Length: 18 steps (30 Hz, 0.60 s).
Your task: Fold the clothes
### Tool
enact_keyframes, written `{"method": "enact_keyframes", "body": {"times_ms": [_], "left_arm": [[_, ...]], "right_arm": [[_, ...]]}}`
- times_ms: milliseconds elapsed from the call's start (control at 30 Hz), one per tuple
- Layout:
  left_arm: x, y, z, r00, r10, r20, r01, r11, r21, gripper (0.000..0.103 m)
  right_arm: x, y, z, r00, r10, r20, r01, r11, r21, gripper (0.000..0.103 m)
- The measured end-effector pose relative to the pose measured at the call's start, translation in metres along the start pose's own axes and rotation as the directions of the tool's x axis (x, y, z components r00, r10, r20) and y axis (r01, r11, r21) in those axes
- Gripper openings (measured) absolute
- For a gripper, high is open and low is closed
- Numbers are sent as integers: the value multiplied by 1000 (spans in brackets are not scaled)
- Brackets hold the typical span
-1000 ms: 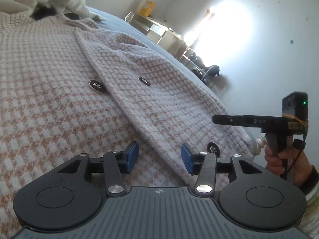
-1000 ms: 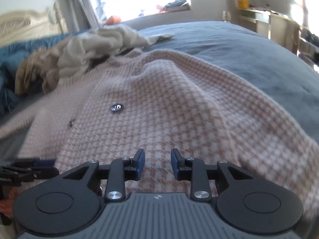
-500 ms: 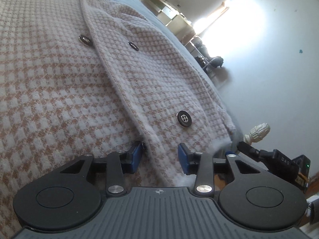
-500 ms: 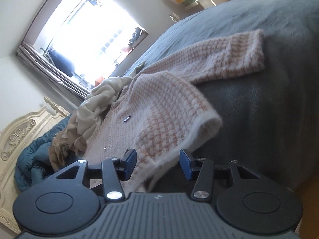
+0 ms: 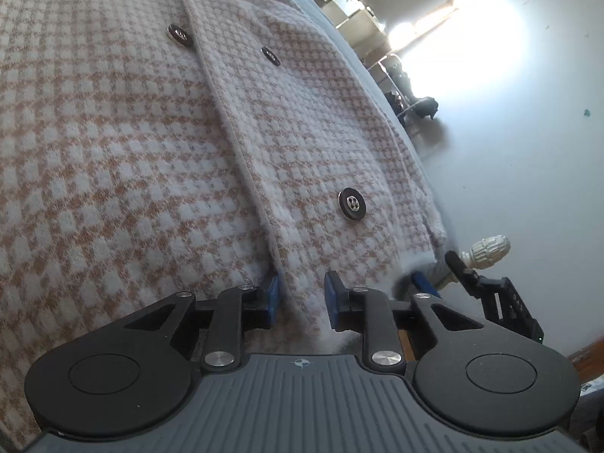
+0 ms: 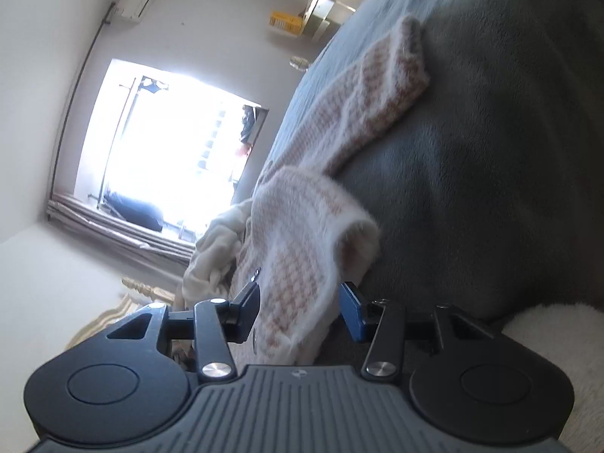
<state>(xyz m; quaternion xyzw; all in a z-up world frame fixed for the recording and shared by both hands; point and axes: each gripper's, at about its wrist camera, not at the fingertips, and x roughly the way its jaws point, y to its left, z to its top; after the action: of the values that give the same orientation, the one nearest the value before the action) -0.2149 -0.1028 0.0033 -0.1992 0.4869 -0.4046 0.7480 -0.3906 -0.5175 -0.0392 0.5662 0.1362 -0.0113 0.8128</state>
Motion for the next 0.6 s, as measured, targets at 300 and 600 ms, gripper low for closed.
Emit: {"method": "enact_keyframes", "body": {"times_ms": [300,600], "left_arm": [[2,-3,0,1000,4,22,-4,999,-38,2],[0,1,7,997,-70,-24,67,992,-111,2]], "right_arm": [[37,-2,6,999,-38,-21,37,999,-35,14],[19,13,23,997,45,58,-39,994,-105,3]]}}
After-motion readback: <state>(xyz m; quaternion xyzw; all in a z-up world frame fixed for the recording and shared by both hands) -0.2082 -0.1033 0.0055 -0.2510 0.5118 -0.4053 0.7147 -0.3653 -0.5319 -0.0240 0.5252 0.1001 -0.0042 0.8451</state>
